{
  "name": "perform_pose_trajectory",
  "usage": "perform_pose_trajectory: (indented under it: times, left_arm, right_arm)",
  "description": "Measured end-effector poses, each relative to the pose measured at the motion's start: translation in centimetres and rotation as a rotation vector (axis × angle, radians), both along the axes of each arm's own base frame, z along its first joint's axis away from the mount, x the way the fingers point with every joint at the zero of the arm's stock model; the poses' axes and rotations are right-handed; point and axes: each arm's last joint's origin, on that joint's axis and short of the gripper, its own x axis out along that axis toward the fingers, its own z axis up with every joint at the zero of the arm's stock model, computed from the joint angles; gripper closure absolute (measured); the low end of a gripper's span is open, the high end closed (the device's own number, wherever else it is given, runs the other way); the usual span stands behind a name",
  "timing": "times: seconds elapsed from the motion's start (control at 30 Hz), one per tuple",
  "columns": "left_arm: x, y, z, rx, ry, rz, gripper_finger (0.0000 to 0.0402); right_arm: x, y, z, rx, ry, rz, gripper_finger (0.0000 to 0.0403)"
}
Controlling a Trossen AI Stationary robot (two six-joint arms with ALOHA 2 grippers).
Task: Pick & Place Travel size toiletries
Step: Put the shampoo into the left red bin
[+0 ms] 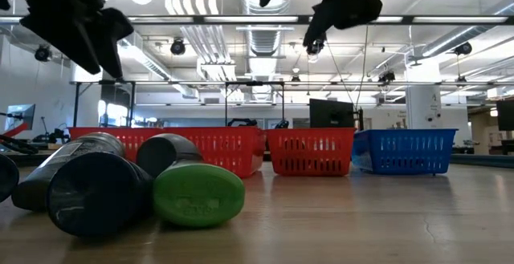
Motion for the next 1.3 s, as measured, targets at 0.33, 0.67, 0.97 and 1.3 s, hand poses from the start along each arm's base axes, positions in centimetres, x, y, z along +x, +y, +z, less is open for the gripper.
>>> perform_pose_trajectory:
  times: [0.33,0.67,0.97,1.3]
  left_arm:
    - [-1.9,0.3,-1.2,-0.001,0.052,-0.205,0.0184]
    - [-3.1,0.5,-1.2,-0.092,-0.023,-0.235,0.0184]
    - [-1.9,-0.3,-1.0,-0.057,-0.102,-0.453,0.0184]
    - [4.3,-2.8,-2.7,-0.025,-0.160,-0.710,0.0203]
  right_arm:
    - [-0.4,4.0,-3.5,0.150,0.014,-0.133,0.0086]
    - [1.2,7.4,-6.5,0.194,0.043,-0.173,0.0064]
    - [-1.9,4.5,-0.7,0.024,-0.052,-0.313,0.0054]
    - [-7.5,-1.5,1.4,-0.070,-0.034,-0.371,0.0085]
